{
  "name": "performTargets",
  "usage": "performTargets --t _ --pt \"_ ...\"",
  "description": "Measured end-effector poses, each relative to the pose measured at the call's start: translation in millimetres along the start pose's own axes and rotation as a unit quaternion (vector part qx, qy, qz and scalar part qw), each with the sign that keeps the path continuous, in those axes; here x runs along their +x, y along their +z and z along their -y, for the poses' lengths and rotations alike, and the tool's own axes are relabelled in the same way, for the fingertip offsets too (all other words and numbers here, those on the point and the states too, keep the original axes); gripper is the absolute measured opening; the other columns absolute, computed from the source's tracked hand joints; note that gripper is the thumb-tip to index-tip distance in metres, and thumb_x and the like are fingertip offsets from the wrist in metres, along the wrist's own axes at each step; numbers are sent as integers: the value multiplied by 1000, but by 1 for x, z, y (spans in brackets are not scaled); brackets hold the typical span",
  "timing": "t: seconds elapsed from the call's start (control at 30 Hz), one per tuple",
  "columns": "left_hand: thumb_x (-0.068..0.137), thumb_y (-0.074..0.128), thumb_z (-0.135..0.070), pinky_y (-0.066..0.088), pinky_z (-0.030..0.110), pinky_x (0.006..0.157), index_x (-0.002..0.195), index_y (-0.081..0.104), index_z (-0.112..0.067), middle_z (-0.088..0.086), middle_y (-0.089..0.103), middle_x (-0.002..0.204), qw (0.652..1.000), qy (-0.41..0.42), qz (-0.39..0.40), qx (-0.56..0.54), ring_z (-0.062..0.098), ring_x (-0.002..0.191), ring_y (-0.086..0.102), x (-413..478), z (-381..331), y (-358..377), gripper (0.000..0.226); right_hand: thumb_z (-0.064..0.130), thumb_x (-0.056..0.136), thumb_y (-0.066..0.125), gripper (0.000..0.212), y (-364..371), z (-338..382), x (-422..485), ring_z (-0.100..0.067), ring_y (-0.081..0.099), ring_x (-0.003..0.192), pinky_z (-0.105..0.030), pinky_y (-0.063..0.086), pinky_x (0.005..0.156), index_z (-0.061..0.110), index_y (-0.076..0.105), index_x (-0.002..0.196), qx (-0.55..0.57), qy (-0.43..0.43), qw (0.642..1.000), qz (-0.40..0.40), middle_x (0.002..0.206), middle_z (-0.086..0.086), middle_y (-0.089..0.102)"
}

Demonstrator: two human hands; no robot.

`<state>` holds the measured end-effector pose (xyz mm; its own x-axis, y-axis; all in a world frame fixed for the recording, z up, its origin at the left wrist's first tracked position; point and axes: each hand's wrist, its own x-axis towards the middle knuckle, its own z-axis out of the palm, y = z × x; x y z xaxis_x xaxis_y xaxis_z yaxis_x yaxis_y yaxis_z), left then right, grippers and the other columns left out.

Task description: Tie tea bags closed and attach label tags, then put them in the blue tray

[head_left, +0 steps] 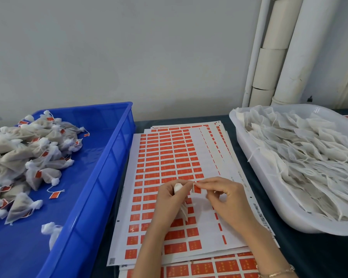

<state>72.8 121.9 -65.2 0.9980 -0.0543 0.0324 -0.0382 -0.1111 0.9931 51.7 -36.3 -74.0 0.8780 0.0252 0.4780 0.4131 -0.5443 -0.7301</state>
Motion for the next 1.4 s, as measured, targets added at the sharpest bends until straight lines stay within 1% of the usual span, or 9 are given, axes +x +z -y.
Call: performTargets --t 0.1,0.23,0.3,0.37,0.63,0.87,1.0,1.13,1.4 --pt "88 67 -25 47 10 59 80 71 -29 -16 68 69 999 25 -6 20 2 73 63 0 1 2 10 10 85 68 36 0 1 0 10 59 101 -4 47 77 44 66 97 17 11 1000 -16 101 33 61" --pt "87 68 -23 49 8 63 83 71 -29 -17 70 78 997 61 1 43 2 83 64 -2 4 3 9 43 85 64 5 0 7 1 6 61 93 -7 49 69 46 66 88 45 41 997 -46 95 31 64" --pt "87 68 -22 48 7 64 82 71 -31 -20 69 79 996 70 12 52 1 85 63 -2 4 4 11 49 78 65 10 0 8 1 3 63 87 -10 51 65 43 67 86 30 33 997 -60 91 28 65" --pt "88 67 -20 47 6 63 80 71 -33 -21 69 80 995 75 19 56 0 86 62 -2 3 4 15 45 74 68 10 0 7 1 2 62 85 -10 52 63 43 66 84 22 35 998 -51 89 27 65" --pt "88 67 -18 47 6 65 80 71 -35 -21 69 82 995 82 23 52 -1 88 62 -2 4 4 20 32 79 74 19 0 4 1 7 60 85 -4 48 65 46 64 85 20 61 998 -14 86 29 65" --pt "84 72 -22 50 8 66 84 70 -35 -20 69 82 992 96 16 76 1 87 62 -2 7 5 14 23 80 75 33 0 5 2 10 58 88 -1 45 68 52 59 83 9 66 998 -18 85 32 61" --pt "83 73 -25 49 7 64 82 66 -41 -25 66 77 989 102 14 110 -3 84 60 0 11 6 17 22 81 74 30 1 5 2 10 57 89 -1 45 69 48 60 81 10 67 997 -22 85 29 62" --pt "84 71 -28 47 5 64 81 65 -42 -28 65 82 986 114 18 118 -4 84 59 1 12 6 16 22 81 74 23 2 5 2 9 57 89 -1 45 70 42 63 83 11 71 997 -24 88 24 63" --pt "87 68 -27 44 2 62 82 58 -45 -21 62 78 977 127 20 167 -9 85 57 2 19 8 22 25 86 69 15 4 2 2 6 57 88 -3 45 73 38 62 86 7 71 997 7 87 22 64"
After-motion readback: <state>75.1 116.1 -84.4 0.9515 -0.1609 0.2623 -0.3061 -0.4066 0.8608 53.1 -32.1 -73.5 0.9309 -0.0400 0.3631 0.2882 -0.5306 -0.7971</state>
